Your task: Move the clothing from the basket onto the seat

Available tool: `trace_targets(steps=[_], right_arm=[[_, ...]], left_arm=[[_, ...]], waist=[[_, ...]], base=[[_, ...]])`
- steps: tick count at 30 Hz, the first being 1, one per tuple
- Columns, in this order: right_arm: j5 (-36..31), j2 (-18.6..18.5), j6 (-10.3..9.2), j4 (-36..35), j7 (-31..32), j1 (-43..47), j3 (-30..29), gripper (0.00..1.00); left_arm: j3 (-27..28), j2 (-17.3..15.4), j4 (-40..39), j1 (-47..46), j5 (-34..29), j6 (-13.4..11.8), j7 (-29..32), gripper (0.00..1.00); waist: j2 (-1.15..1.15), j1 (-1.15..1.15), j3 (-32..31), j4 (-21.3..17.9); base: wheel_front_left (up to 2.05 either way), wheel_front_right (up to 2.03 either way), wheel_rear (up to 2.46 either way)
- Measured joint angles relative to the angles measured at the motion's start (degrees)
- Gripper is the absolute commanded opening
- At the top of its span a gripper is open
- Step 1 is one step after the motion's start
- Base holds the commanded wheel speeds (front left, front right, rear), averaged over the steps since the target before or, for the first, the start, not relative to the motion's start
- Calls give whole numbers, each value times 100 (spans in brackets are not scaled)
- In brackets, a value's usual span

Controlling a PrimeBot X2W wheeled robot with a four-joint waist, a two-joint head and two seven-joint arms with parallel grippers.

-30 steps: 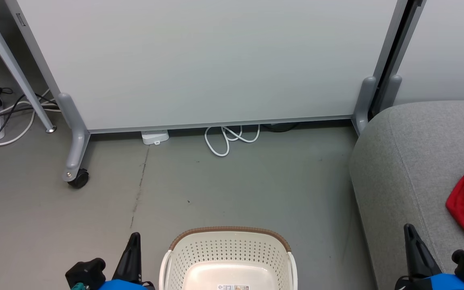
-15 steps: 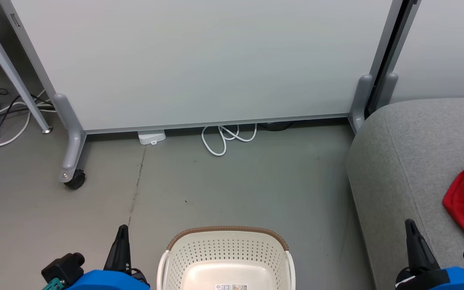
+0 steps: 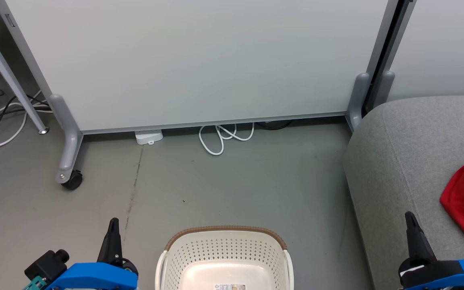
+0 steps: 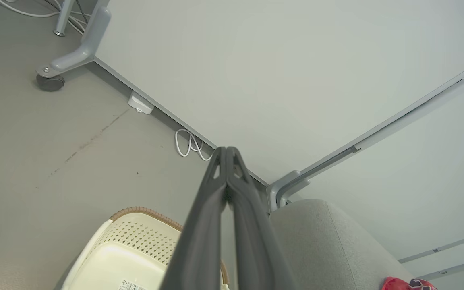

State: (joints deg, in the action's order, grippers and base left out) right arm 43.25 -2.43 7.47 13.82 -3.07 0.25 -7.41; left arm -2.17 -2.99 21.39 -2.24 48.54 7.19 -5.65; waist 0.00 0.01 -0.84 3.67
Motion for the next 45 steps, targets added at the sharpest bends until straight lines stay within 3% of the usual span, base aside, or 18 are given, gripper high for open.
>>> trace_targets(steps=[21,45], right_arm=[[1611,-4,0,2,307,-211,27,0],[3014,-11,-1,7,588,-369,51,0]], left_arm=[[285,-1,-243,-120,1435,0,383,0],[519,-1,-453,-232,2700,0,733,0]], waist=[[0,0,25,-92],[0,0,53,-192]], base=[[0,0,0],[0,0,0]])
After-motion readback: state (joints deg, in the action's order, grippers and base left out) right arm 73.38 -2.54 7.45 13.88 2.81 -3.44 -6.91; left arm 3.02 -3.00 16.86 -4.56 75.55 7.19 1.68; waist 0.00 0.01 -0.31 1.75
